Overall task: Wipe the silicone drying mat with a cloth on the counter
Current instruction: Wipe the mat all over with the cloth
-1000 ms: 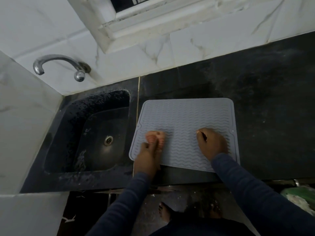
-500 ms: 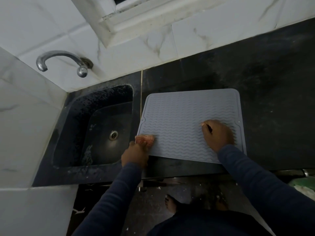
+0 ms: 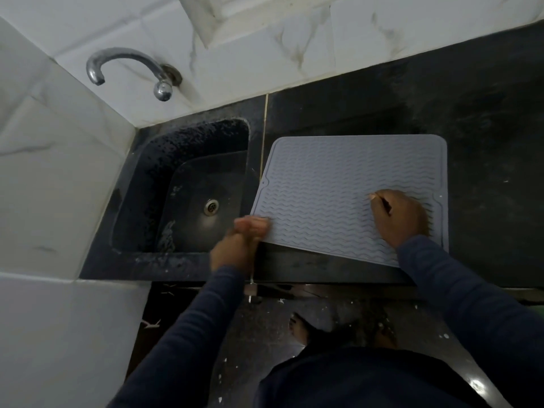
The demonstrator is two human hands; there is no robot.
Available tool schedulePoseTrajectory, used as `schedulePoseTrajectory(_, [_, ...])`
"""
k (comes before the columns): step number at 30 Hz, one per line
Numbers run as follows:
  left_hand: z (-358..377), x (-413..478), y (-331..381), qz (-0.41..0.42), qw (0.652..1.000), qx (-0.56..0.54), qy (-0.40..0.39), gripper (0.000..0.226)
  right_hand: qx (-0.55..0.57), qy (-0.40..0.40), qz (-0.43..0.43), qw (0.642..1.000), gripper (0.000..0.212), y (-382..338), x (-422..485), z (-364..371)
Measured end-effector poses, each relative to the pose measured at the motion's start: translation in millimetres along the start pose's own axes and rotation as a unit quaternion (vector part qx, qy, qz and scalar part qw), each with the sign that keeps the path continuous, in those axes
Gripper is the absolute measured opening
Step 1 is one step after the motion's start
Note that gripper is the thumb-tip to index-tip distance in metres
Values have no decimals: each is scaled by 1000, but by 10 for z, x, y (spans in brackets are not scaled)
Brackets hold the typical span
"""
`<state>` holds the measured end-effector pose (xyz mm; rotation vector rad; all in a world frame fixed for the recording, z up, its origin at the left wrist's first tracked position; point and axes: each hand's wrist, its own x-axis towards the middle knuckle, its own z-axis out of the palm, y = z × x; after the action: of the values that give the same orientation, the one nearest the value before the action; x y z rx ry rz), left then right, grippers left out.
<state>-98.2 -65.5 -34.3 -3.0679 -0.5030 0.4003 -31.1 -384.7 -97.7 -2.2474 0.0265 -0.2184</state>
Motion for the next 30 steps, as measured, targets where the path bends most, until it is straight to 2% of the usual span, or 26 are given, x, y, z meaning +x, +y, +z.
schedulePoseTrajectory(2, [-49, 102, -304, -67, 997, -1, 21, 48, -5, 0, 3, 1000, 26, 4, -6, 7])
schedulePoseTrajectory(4, [-75, 53, -275, -60, 996, -47, 45, 48, -7, 5, -4, 1000, 26, -26, -10, -5])
schedulePoseTrajectory(7, [66, -276, 466, 93, 983, -151, 36, 48, -11, 5, -1, 1000, 26, -44, -8, -13])
schedulePoseTrajectory(9, [193, -631, 1056, 226, 966, -125, -16, 50, -9, 2, -9, 1000, 27, -46, -17, -16])
schedulePoseTrajectory(10, [217, -744, 1233, 260, 960, -100, -30, 47, -4, 5, -14, 1000, 29, -38, -18, -16])
schedulePoseTrajectory(12, [227, -703, 1234, 234, 969, -72, -31, 42, 8, 8, -25, 1000, 32, -13, -26, -11])
schedulePoseTrajectory(15, [162, -365, 683, 89, 994, -60, -27, 53, 27, 8, -25, 999, 34, 24, -19, 10])
schedulePoseTrajectory(18, [31, -108, 183, -17, 998, -55, -1, 56, 30, 10, -16, 999, 32, 12, -17, 30])
schedulePoseTrajectory(20, [-16, -74, 132, 1, 999, -42, 16, 51, 28, 14, -10, 999, 32, 0, -14, 32])
schedulePoseTrajectory(22, [-28, -136, 363, 79, 991, -100, 43, 47, 25, 12, -8, 1000, 32, 5, -11, 29])
schedulePoseTrajectory(24, [72, -261, 807, 169, 972, -163, 25, 44, 15, 7, -6, 1000, 33, 3, -6, 15])
schedulePoseTrajectory(26, [209, -459, 1206, 251, 955, -158, -17, 42, 5, 7, -8, 1000, 36, 7, 0, 25])
schedulePoseTrajectory(28, [253, -482, 1283, 275, 951, -140, -19, 44, 3, 8, -10, 1000, 38, -7, -8, 14])
schedulePoseTrajectory(30, [220, -349, 964, 235, 964, -126, -4, 44, -5, 7, -8, 1000, 38, -24, -13, 2])
